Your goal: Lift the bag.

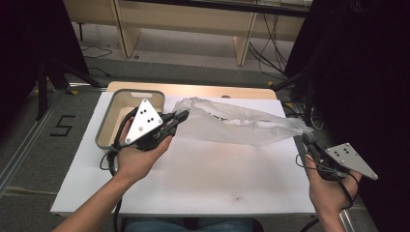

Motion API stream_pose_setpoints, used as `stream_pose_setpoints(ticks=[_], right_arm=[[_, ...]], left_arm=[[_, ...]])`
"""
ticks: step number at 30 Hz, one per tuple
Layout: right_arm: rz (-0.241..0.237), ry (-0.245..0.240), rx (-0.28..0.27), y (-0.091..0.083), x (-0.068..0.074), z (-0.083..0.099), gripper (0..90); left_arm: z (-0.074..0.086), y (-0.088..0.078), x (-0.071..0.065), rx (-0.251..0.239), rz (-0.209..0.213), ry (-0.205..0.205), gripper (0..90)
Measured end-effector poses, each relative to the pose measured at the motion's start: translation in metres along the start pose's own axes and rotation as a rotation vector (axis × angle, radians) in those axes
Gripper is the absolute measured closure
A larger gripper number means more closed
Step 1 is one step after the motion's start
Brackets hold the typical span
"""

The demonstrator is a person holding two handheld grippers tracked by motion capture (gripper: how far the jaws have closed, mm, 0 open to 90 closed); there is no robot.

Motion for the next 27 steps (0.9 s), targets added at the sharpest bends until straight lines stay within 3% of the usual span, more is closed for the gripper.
stream_pose_setpoints(ticks=[27], right_arm=[[0.011,-0.002,-0.024,-0.003,-0.001,-0.005,90.0]], left_arm=[[-0.011,-0.004,-0.001,-0.044,-0.007,0.006,88.8]])
Point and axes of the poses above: each handheld gripper's, and its own axes: y roughly forward along the jaws, z roughly out of its underside, x roughly to its left, the point moved 2 cm from there along y, roughly forward along the jaws, and after that the axes turned 14 degrees about y, right-handed, at the moved point
